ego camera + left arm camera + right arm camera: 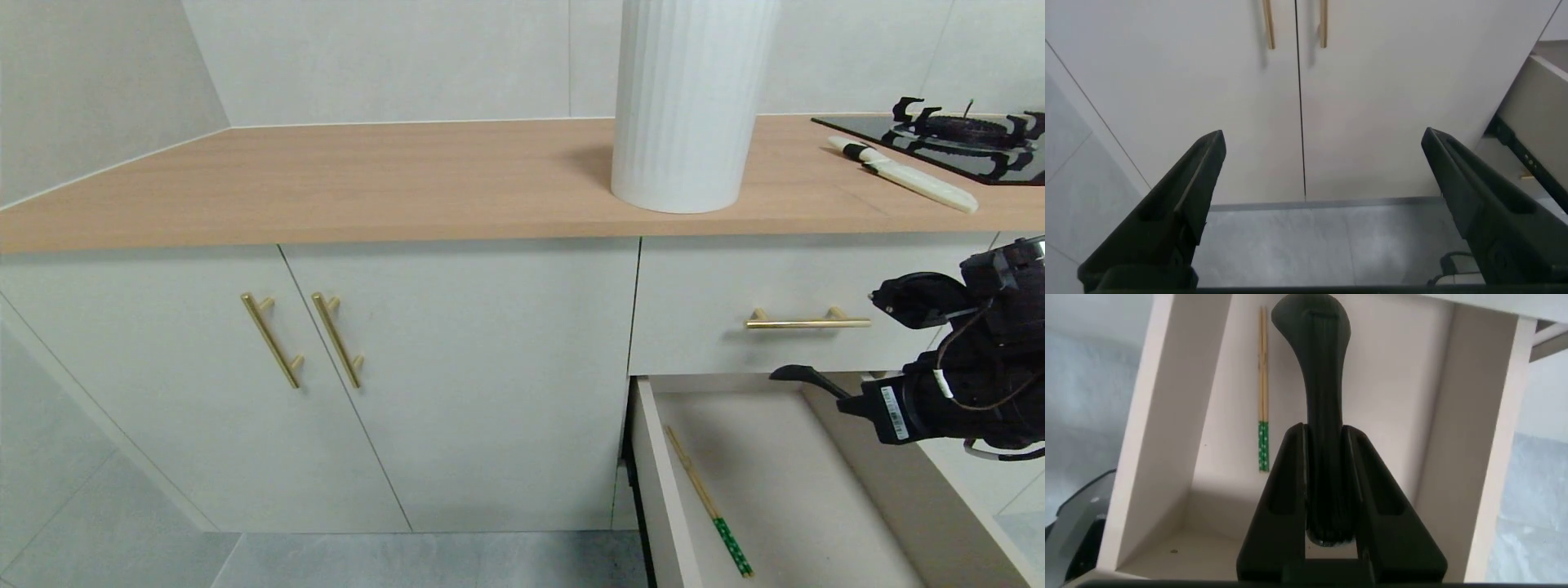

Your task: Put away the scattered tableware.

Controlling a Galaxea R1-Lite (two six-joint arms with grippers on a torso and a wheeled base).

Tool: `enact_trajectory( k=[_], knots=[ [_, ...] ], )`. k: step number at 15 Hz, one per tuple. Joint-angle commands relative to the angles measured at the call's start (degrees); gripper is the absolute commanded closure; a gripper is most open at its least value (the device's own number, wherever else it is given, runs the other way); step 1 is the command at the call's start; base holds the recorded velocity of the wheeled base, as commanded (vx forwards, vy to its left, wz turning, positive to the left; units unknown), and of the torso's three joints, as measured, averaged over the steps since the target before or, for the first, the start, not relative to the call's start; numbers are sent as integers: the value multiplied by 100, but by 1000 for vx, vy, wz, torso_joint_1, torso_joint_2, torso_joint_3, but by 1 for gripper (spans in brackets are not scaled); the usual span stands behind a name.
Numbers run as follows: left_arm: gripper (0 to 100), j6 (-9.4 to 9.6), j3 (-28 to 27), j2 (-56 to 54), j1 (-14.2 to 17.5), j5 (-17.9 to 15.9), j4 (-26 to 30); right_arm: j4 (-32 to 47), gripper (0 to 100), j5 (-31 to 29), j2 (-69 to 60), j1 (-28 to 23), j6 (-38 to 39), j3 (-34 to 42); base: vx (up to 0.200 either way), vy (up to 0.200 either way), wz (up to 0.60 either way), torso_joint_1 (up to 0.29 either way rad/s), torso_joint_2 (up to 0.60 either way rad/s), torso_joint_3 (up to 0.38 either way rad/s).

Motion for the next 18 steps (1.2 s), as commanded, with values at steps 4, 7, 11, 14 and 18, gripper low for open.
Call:
enact_trajectory(
  k=[4, 7, 11, 14, 18],
  knots=[
    [0, -1, 2, 2, 2, 0, -1, -8, 100, -1, 238, -4, 2, 33, 0, 0, 0, 0, 0, 0],
    [0, -1, 2, 2, 2, 0, -1, -8, 100, -36, 369, -48, 46, 59, 0, 0, 0, 0, 0, 0],
    [0, -1, 2, 2, 2, 0, -1, -544, 100, -10, 1046, -285, 143, 270, 0, 0, 0, 0, 0, 0],
    [0, -1, 2, 2, 2, 0, -1, -1800, 100, -36, 1837, -276, 275, 648, 0, 0, 0, 0, 0, 0],
    [0, -1, 2, 2, 2, 0, -1, -2583, 100, -89, 2584, -276, 275, 841, 0, 0, 0, 0, 0, 0]
  ],
)
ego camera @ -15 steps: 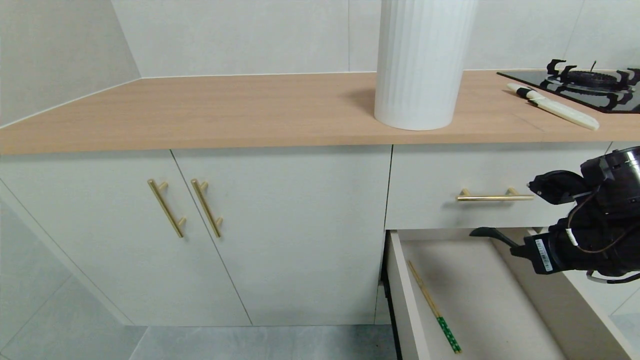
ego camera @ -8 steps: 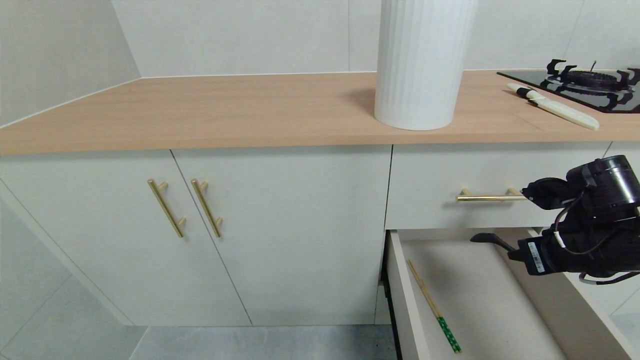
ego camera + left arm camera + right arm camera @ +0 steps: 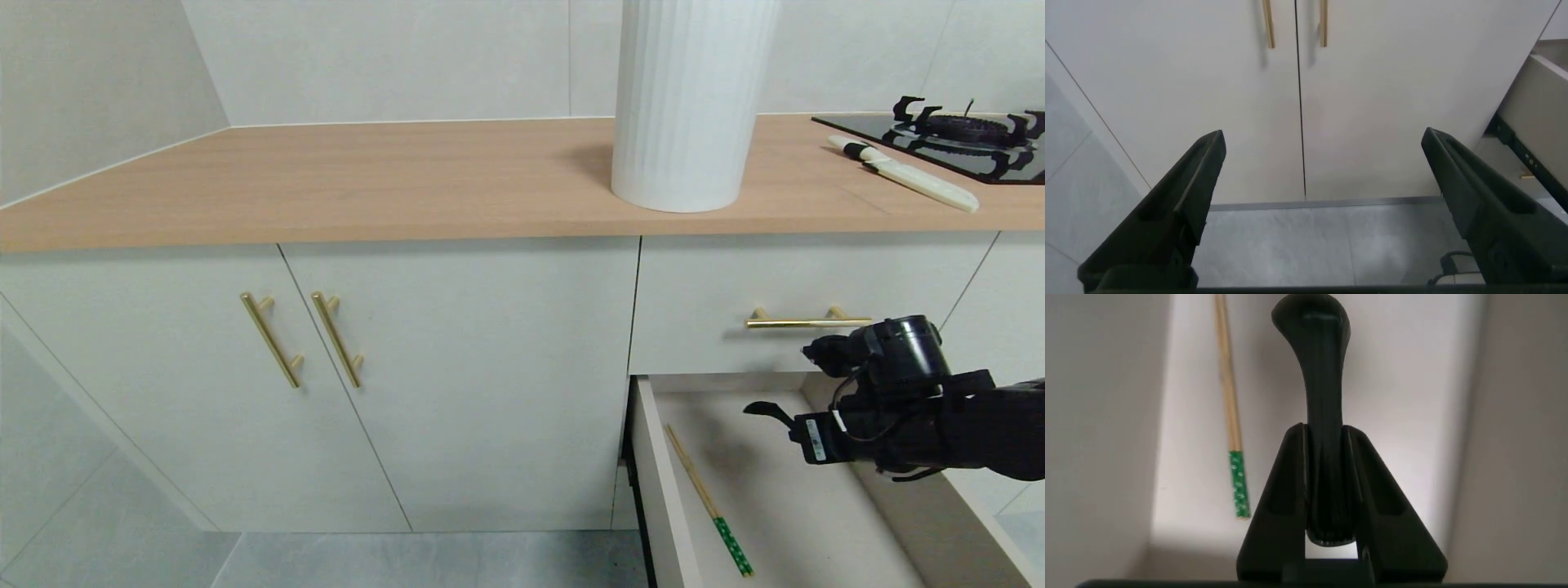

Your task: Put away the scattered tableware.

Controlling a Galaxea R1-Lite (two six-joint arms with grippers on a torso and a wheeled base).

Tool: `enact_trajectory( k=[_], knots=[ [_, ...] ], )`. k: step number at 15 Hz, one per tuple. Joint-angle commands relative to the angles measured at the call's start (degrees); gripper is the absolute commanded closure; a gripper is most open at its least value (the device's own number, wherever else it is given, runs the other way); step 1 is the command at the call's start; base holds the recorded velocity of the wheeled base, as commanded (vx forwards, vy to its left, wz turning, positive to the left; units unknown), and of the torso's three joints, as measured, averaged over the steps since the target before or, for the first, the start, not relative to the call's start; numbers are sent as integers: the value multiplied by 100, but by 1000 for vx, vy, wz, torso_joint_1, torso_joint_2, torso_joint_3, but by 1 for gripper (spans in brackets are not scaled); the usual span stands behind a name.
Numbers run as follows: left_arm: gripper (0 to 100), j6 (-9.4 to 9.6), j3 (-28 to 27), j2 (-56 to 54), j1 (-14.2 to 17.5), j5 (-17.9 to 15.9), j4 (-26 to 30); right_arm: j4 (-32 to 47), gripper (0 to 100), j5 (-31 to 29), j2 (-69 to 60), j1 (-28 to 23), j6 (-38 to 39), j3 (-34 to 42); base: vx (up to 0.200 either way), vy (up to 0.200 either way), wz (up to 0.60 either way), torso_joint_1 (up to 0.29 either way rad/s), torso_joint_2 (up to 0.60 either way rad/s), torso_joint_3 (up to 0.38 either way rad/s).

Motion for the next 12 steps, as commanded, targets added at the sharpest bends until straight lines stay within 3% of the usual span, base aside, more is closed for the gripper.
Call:
enact_trajectory(
  k=[1, 7, 12],
  knots=[
    [0, -1, 0, 2, 1, 0, -1, -276, 100, -114, 702, -8, 8, 61, 0, 0, 0, 0, 0, 0],
    [0, -1, 0, 2, 1, 0, -1, -1278, 100, -404, 1554, -8, 105, 114, 0, 0, 0, 0, 0, 0],
    [0, -1, 0, 2, 1, 0, -1, -1313, 100, -430, 1976, 1, 96, 105, 0, 0, 0, 0, 0, 0]
  ],
)
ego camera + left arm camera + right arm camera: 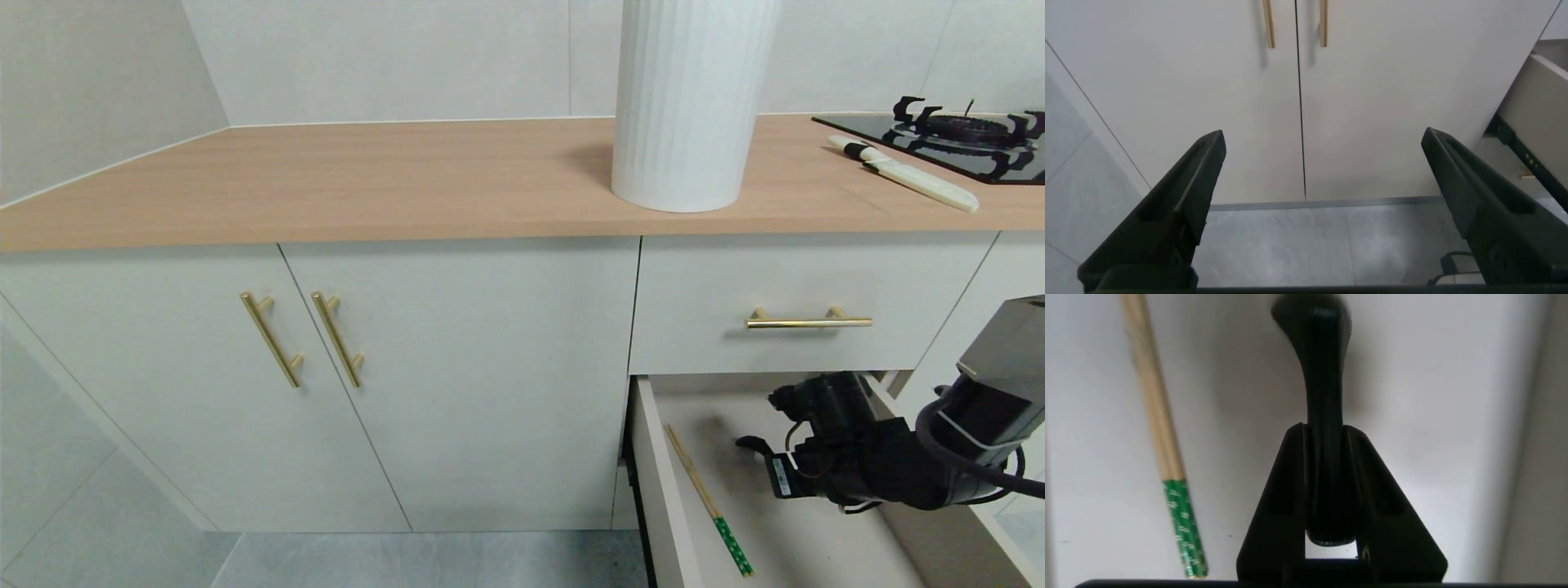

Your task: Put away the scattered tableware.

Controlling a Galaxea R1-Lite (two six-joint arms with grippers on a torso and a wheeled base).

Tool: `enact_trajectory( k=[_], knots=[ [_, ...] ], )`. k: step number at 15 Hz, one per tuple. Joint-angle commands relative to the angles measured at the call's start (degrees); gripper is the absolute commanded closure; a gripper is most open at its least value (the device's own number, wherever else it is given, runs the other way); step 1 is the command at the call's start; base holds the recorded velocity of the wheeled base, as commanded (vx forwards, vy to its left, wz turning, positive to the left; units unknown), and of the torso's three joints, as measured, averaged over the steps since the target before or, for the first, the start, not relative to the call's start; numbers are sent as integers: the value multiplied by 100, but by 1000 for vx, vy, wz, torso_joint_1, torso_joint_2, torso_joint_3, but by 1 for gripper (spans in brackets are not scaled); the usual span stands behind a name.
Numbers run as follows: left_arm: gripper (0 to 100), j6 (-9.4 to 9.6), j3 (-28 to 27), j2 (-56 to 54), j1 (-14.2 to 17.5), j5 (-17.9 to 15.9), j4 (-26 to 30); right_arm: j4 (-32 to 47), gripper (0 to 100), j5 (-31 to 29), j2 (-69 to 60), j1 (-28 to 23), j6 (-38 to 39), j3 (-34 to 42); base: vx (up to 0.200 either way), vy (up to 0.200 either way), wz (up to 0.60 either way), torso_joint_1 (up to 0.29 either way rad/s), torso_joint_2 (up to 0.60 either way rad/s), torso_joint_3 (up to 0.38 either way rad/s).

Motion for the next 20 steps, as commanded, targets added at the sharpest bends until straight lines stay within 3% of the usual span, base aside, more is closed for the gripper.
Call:
enact_trajectory(
  k=[1, 20],
  knots=[
    [0, 2, 0, 2, -1, 0, -1, -1, 100, -37, 289, -1, -14, -8, 0, 0, 0, 0, 0, 0],
    [0, 2, 0, 2, -1, 0, -1, -291, 100, -151, 711, -1, -5, -26, 0, 0, 0, 0, 0, 0]
  ],
)
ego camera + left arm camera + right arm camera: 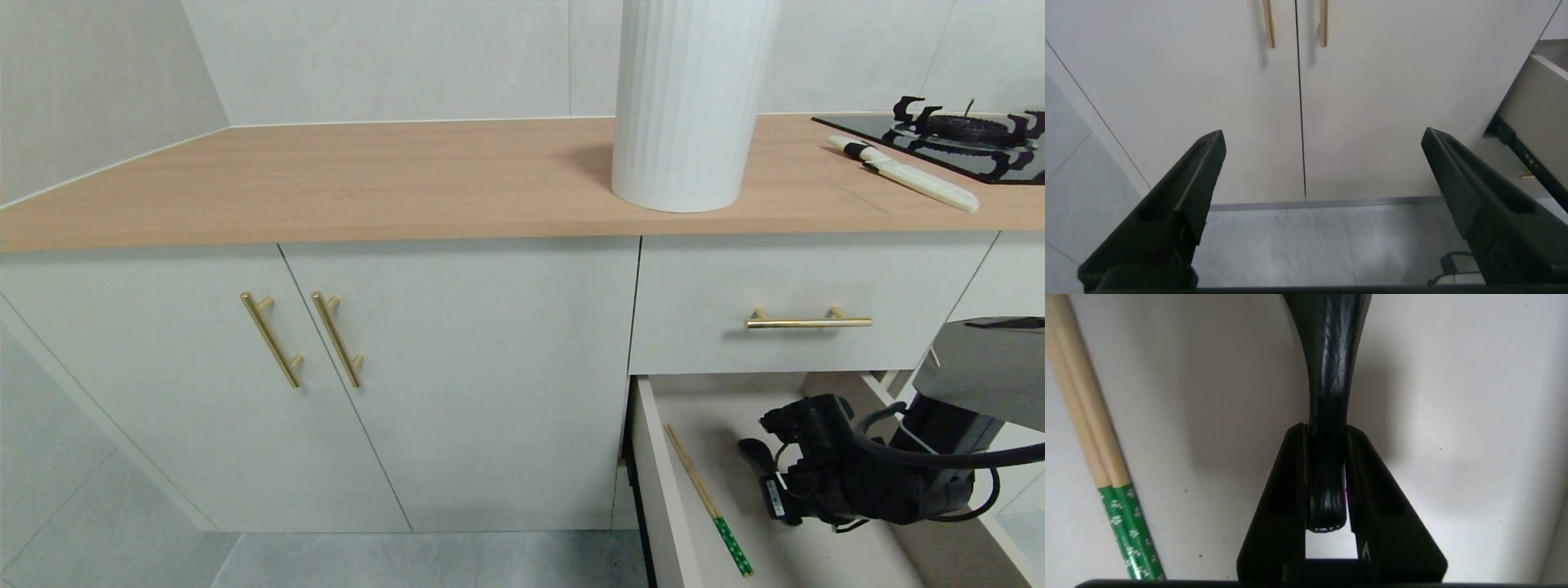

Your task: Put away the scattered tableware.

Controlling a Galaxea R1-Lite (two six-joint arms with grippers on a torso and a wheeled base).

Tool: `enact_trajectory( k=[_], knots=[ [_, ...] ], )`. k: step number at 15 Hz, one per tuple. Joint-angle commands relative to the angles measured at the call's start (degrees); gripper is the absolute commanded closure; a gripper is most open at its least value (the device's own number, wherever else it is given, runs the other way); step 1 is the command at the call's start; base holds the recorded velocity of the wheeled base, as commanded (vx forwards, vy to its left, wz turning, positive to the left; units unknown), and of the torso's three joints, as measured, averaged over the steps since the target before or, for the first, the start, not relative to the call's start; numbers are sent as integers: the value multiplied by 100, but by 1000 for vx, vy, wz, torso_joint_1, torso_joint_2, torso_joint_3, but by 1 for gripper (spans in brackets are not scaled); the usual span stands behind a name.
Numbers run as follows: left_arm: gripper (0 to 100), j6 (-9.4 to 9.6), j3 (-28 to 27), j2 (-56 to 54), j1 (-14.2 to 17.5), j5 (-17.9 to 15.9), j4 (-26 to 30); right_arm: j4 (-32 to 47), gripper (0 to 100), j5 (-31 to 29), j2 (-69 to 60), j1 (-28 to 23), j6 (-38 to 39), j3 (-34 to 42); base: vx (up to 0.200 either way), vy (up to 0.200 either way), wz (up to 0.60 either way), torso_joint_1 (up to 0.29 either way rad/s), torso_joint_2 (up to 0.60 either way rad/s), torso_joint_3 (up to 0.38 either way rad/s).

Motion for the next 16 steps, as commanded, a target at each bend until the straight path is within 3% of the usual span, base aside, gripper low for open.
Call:
enact_trajectory(
  k=[1, 2, 10, 12, 16],
  knots=[
    [0, -1, 0, 2, -1, 0, -1, -3, 100, 1, 21, 3, 0, -4, 0, 0, 0, 0, 0, 0],
    [0, -1, 0, 2, -1, 0, -1, -3, 0, 1, 29, 3, 0, -4, 0, 0, 0, 0, 0, 0],
    [0, -1, 0, 2, -1, 0, -1, -65, 0, -43, -59, 3, 0, 14, 0, 0, 0, 0, 0, 0],
    [0, -1, 0, 2, -1, 0, -1, -74, 0, -289, -340, 21, 0, 119, 0, 0, 0, 0, 0, 0],
    [0, -1, 0, 2, -1, 0, -1, 225, 0, -228, -1509, 47, -27, 374, 0, 0, 0, 0, 0, 0]
  ],
)
